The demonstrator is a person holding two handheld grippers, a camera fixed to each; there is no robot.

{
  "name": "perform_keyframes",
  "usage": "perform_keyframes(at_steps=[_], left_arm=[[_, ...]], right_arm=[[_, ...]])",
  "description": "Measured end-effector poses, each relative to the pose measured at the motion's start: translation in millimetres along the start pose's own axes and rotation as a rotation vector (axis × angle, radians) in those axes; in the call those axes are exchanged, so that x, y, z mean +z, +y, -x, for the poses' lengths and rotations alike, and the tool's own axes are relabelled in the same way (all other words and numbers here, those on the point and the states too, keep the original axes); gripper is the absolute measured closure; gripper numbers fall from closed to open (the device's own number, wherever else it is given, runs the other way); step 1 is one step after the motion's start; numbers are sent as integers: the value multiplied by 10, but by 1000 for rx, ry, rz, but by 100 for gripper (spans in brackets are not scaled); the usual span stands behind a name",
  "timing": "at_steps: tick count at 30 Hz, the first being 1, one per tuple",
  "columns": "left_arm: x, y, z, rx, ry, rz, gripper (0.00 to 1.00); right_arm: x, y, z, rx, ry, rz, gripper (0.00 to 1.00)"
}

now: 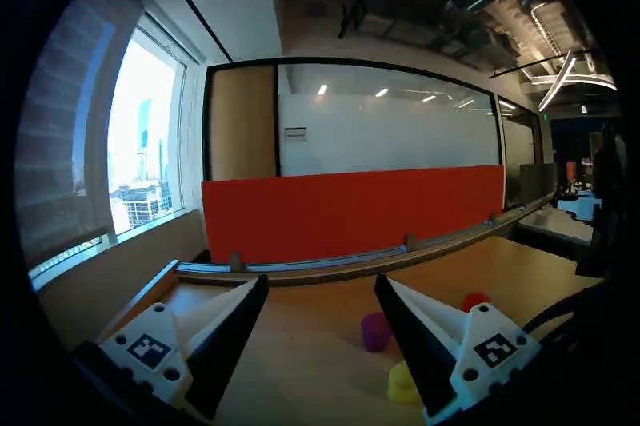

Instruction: Pour water

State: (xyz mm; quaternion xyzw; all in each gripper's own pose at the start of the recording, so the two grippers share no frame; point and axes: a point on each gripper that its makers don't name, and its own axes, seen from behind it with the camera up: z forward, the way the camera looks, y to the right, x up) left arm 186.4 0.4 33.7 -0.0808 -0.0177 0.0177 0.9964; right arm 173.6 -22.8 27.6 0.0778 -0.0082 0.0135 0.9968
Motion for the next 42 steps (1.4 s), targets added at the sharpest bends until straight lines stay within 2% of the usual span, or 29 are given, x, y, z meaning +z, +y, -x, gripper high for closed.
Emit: perform_keyframes(at_steps=[5, 8, 16, 26, 35, 42], left_arm=[[0, -9, -193, 8, 6, 12, 1], [17, 15, -228, 7, 1, 28, 1], [91, 212, -152, -20, -30, 130, 1], [140, 527, -198, -57, -33, 306, 1], [89, 836, -281, -99, -32, 473, 1], [48, 974, -416, -111, -3, 560, 1]], right_arm=[[23, -24, -80, -1, 1, -16, 1], [32, -29, -63, -4, -9, -23, 1], [68, -111, -60, -16, -28, -82, 1], [26, -532, -104, -55, -54, -284, 1], [-82, -963, -231, -11, -64, -494, 1], [-109, -1089, -291, -18, -62, -560, 1]])
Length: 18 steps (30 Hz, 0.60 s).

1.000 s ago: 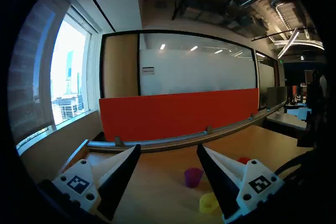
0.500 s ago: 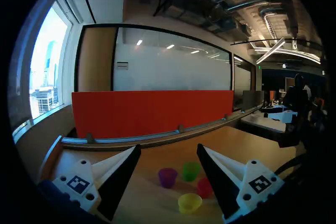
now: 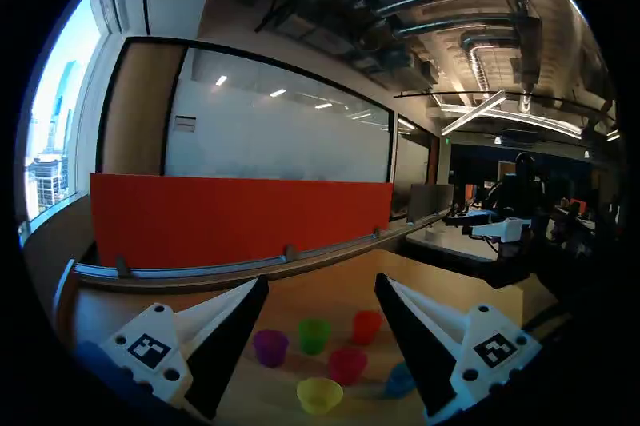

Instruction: Pour water

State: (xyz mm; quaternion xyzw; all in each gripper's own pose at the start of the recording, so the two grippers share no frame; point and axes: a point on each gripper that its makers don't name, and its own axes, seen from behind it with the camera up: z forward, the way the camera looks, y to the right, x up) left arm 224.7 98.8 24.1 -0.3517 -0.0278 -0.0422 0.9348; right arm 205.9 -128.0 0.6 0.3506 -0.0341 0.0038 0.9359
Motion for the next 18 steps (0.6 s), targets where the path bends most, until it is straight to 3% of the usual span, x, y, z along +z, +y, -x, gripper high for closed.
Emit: perform_keyframes(at_steps=[11, 18], left_arm=[[84, 113, 15, 26, -13, 70, 1], [125, 149, 137, 31, -44, 103, 1]], right_arm=[[41, -172, 96, -45, -26, -73, 1], [70, -318, 293, -79, -84, -133, 1]])
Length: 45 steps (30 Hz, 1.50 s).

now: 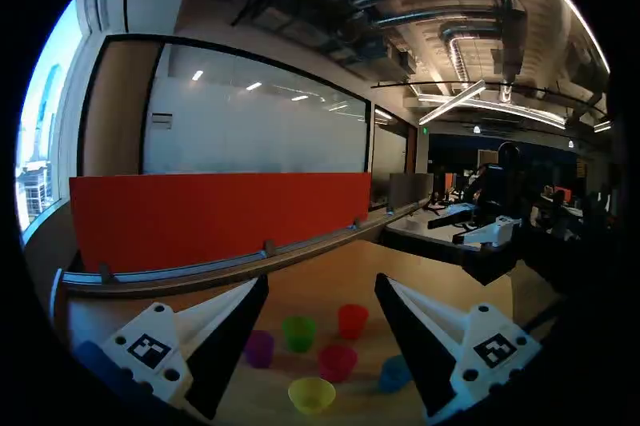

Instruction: Pour water

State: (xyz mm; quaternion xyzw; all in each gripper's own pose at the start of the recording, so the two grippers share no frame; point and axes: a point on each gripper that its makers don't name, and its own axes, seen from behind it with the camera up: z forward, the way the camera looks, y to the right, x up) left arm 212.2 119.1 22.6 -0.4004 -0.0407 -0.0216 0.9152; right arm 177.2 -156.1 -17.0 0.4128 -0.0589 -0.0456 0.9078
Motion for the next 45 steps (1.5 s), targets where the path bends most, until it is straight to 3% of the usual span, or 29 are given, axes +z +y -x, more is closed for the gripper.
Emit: perform_keyframes(at_steps=[9, 17, 24, 45], left_arm=[[12, -75, 161, 1, -45, 20, 1], [31, -42, 319, 24, -98, 67, 1], [52, -16, 501, 82, -161, 91, 1], [296, -135, 799, 99, -221, 86, 1]], right_arm=[[34, -176, 259, -19, -85, -74, 0], [31, -273, 389, -38, -145, -117, 1], [31, -269, 478, -63, -184, -126, 1], [105, -430, 1056, -92, -273, -184, 1]])
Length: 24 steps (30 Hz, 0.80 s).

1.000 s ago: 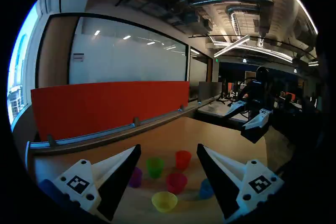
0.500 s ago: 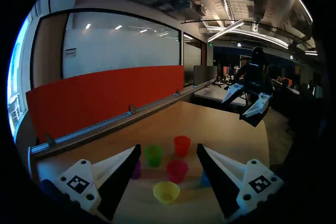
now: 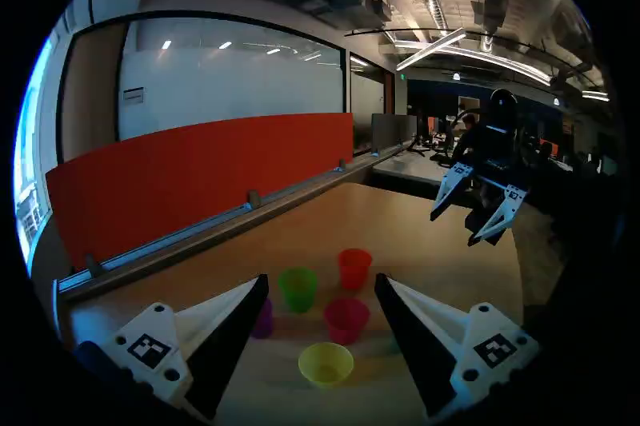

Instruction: Pour water

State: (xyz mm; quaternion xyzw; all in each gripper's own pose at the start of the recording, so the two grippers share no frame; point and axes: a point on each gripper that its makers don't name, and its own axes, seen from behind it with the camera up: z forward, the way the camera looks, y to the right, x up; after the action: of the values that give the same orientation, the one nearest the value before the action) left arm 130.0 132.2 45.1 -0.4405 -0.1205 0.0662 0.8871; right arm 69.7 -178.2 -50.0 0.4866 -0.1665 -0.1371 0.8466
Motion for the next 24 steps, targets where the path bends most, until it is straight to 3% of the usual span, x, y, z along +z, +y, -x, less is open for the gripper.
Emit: perform_keyframes(at_steps=[17, 24], left_arm=[[290, -111, 224, 16, -31, -5, 1], [425, -97, 316, 37, -49, 2, 1]], right_arm=[[260, -156, 418, -27, -54, -43, 0], [364, -201, 623, -24, -83, -54, 0]])
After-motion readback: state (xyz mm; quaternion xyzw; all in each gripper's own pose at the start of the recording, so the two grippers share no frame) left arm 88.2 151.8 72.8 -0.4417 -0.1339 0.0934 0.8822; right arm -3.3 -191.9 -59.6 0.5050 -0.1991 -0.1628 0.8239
